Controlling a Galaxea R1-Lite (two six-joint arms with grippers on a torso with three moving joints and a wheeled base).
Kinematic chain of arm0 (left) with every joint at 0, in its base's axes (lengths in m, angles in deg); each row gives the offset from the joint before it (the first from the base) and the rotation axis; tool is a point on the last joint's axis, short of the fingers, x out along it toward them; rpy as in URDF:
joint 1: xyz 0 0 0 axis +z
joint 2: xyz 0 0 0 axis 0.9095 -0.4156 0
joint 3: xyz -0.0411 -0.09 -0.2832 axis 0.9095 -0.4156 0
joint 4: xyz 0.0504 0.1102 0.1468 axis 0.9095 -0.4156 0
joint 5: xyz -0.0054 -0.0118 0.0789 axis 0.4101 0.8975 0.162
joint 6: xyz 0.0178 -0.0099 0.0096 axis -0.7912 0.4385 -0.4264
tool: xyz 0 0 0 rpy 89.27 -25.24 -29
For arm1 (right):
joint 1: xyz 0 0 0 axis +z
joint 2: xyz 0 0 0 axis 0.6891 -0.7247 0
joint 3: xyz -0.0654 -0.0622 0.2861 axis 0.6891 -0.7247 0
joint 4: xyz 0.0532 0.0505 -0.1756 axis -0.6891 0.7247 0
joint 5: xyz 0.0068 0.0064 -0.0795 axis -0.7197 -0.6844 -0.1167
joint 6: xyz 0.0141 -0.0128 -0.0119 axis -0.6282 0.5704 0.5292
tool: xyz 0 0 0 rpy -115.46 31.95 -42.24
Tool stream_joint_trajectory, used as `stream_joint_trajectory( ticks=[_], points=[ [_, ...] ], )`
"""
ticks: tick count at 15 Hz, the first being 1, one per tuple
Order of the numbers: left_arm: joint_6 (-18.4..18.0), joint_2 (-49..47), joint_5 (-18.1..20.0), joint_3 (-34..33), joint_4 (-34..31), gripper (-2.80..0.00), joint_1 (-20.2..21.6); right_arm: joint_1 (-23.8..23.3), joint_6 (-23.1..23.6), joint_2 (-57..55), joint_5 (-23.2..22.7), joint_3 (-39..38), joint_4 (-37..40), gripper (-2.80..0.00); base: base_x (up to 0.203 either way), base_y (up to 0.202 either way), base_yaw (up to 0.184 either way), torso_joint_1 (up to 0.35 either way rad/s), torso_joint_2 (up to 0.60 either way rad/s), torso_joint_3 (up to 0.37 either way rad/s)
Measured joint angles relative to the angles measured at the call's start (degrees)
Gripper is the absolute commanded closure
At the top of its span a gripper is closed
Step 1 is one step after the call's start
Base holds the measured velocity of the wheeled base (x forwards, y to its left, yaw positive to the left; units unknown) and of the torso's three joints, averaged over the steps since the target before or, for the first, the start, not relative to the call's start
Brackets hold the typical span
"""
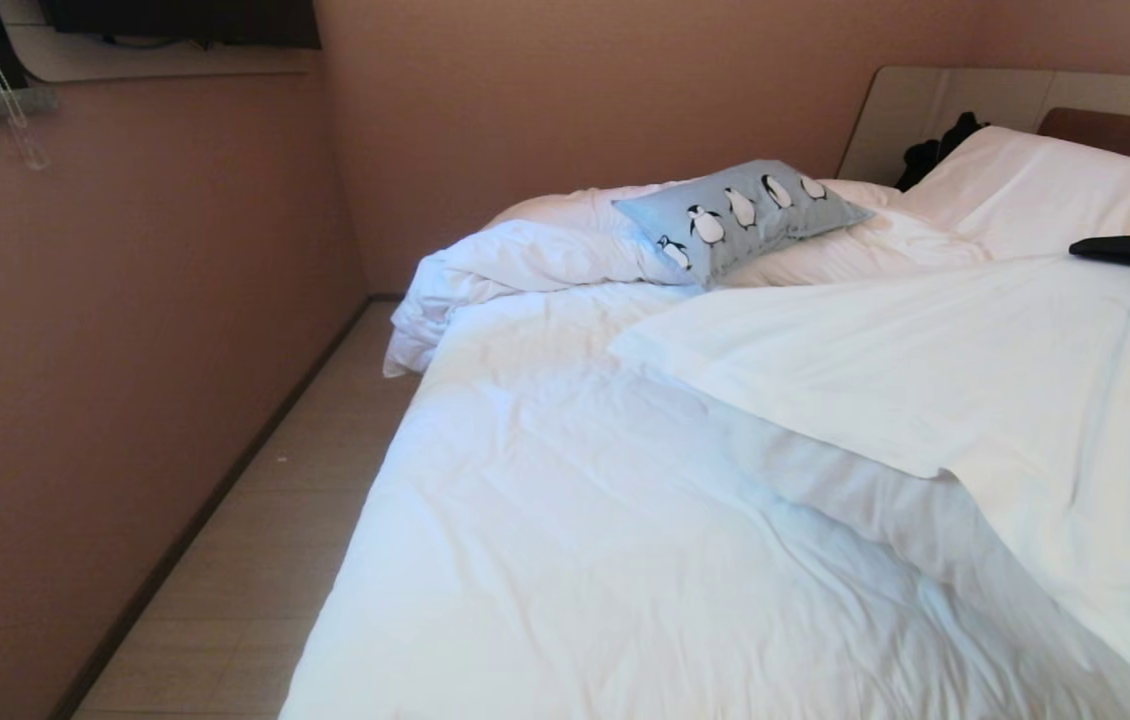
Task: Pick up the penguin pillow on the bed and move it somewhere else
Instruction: Move to the foot of the bed
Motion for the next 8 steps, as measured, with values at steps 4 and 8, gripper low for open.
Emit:
stream_joint_trajectory(
  ticks=[4,8],
  points=[
    [0.02,0.0,0.0,0.0,0.0,0.0,-0.02,0.0,0.07,1.39,0.38,0.04,0.0,0.0,0.0,0.0,0.0,0.0,0.0,0.0],
    [0.0,0.0,-0.02,0.0,0.0,0.0,0.01,2.16,-0.93,1.84,0.89,2.06,-0.3,0.0,0.0,0.0,0.0,0.0,0.0,0.0]
  ],
)
